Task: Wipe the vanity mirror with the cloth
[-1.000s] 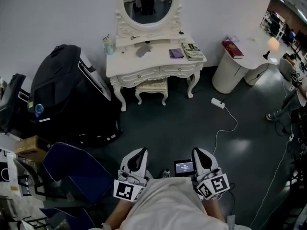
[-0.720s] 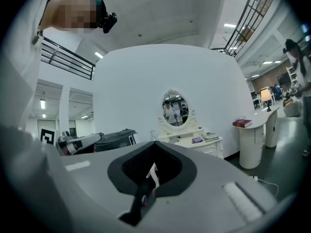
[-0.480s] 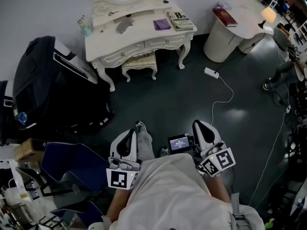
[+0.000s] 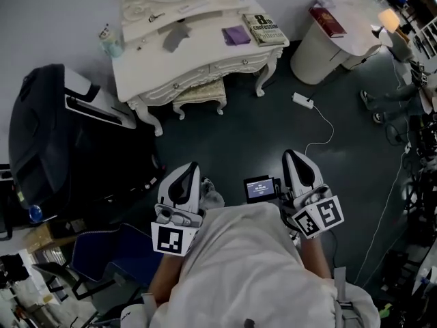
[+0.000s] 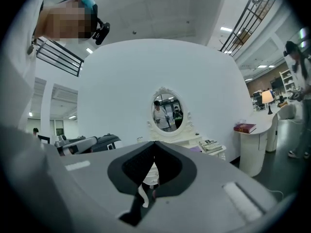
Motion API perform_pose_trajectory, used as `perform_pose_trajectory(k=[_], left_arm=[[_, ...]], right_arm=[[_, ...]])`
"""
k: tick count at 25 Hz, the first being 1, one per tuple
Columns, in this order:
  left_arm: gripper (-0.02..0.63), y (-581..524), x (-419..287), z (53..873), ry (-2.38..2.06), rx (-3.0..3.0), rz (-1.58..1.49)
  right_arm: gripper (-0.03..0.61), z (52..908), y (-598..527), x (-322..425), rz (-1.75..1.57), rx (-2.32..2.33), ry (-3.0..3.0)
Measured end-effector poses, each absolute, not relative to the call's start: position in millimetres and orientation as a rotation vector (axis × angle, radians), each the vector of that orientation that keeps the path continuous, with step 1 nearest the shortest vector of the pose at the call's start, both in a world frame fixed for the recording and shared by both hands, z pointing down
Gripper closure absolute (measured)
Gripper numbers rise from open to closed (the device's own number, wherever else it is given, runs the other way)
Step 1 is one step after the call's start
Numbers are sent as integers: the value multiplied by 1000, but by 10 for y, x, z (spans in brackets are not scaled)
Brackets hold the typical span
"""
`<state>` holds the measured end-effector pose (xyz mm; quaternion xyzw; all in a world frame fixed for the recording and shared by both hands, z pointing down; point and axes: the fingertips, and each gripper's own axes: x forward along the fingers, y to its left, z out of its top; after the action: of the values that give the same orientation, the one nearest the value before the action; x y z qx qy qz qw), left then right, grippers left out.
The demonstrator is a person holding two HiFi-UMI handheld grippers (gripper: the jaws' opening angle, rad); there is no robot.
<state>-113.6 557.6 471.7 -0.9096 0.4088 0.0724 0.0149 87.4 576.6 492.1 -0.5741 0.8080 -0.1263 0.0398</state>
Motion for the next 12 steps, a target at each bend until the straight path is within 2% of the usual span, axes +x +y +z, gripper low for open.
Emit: perform_pose_trajectory(k=[12], left_arm=[[607, 4375, -1194, 4908, 1261, -2907, 191]], right_arm=[[570, 5150, 4583, 1018, -530, -1879, 2367]])
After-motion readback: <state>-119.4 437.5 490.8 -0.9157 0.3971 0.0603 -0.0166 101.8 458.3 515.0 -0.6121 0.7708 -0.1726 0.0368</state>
